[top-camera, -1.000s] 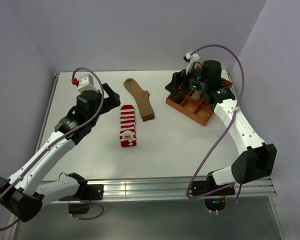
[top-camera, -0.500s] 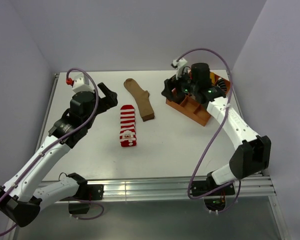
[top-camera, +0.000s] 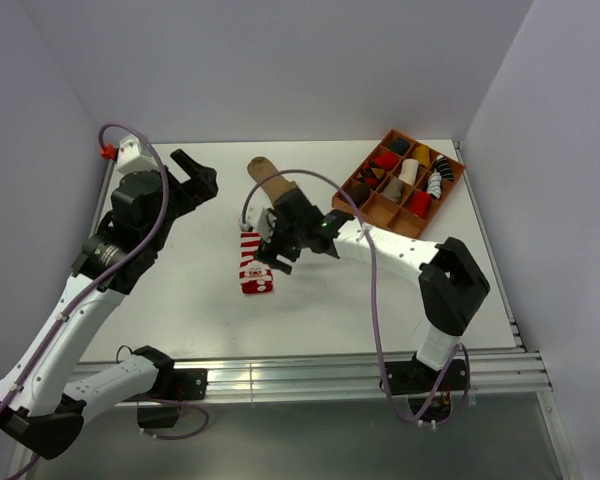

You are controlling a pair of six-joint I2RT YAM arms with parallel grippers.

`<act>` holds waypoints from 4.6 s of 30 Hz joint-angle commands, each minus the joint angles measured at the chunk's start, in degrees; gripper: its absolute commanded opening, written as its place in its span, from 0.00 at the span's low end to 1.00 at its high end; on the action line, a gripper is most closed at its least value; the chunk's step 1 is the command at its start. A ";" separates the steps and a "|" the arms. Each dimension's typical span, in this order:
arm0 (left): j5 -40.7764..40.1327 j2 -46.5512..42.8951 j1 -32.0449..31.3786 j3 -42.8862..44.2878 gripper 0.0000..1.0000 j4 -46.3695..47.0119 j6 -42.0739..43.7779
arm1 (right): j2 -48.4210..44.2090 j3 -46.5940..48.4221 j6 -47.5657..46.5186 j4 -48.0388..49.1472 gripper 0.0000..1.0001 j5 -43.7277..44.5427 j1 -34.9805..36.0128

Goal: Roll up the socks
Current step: Roll the sock at the center of the board.

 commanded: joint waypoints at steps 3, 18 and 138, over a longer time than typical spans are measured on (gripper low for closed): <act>2.80 -2.01 4.13 2.78 1.00 -2.09 0.40 | 3.74 -1.38 -3.62 2.27 0.81 2.86 5.95; 8.08 -3.42 9.59 2.61 1.00 -0.86 1.54 | 10.35 -3.66 -6.08 7.27 0.81 7.60 12.90; 26.89 16.88 -10.01 -66.04 0.51 78.16 -1.54 | 46.30 39.49 -2.40 -51.52 0.11 -46.27 -7.05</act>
